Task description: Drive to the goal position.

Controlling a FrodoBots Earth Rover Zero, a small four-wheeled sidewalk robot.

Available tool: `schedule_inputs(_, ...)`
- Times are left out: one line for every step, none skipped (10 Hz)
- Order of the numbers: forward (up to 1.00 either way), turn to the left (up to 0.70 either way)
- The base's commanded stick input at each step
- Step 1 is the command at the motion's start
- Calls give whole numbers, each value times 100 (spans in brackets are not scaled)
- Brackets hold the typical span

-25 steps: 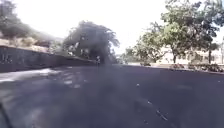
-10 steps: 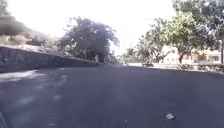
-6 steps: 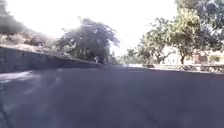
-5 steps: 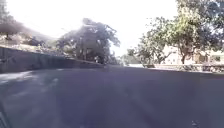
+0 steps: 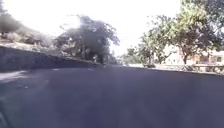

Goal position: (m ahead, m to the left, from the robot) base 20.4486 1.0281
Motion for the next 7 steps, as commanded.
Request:
schedule_inputs(100, 0)
schedule_inputs(100, 0)
schedule_inputs(100, 0)
schedule_inputs(100, 0)
schedule_inputs(100, 8)
schedule_inputs(100, 19)
schedule_inputs(100, 0)
